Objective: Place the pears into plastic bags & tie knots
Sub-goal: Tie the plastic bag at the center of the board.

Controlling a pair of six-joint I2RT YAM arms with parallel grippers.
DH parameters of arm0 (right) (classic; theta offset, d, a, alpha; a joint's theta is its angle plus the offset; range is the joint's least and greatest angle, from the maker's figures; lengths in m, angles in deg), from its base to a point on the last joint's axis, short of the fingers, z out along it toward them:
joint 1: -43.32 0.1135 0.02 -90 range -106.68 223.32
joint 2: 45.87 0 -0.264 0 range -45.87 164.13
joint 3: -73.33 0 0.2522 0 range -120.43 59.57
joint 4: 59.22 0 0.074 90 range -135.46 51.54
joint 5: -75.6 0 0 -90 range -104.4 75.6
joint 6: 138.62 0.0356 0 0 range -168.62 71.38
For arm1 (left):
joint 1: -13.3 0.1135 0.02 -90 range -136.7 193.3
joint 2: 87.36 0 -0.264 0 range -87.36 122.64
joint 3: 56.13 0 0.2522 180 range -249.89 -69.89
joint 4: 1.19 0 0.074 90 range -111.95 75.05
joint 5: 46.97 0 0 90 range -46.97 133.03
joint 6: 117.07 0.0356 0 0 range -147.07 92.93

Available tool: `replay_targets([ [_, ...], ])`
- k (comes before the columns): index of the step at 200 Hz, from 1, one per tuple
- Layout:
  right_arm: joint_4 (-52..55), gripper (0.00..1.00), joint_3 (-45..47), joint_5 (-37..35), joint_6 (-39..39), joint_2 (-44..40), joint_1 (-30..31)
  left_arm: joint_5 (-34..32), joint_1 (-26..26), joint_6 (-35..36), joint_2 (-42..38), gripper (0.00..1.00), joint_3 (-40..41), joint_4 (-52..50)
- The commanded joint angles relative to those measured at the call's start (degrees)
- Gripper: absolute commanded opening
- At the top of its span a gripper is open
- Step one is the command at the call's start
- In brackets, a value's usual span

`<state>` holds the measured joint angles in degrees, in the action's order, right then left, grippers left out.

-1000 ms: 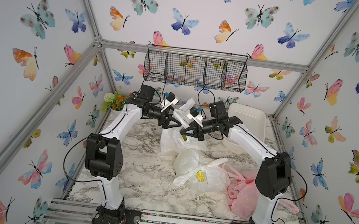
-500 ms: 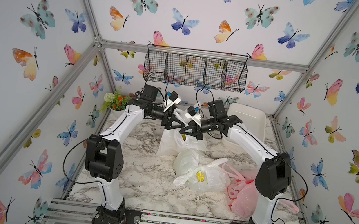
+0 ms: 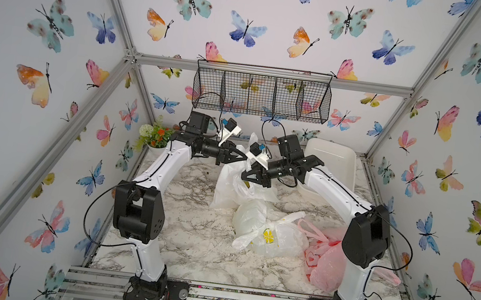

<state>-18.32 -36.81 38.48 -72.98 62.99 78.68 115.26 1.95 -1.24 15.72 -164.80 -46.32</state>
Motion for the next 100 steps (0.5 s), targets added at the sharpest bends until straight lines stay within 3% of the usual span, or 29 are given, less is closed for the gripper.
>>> replay_targets([
  [1,-4.98,0.31,4.65,-6.72,5.20,-5.77,-0.04,1.34,1.45,-1.88,-2.65,0.00,2.23,3.69],
  [30,-13.97,0.54,13.79,-11.34,9.87,-13.58,-0.92,1.99,1.46,-2.05,-4.66,0.00,4.81,6.64],
  [50,-19.05,0.64,16.84,-14.98,13.26,-15.26,-2.90,2.37,1.34,-2.05,-5.00,0.00,4.91,6.92],
  [78,-19.91,0.83,13.93,-14.84,13.38,-11.84,-3.02,2.39,1.00,-2.19,-5.22,0.00,4.81,6.90],
  [100,-21.21,0.87,11.37,-14.52,13.17,-9.03,-2.92,2.48,0.88,-2.27,-5.34,0.00,4.91,6.93],
])
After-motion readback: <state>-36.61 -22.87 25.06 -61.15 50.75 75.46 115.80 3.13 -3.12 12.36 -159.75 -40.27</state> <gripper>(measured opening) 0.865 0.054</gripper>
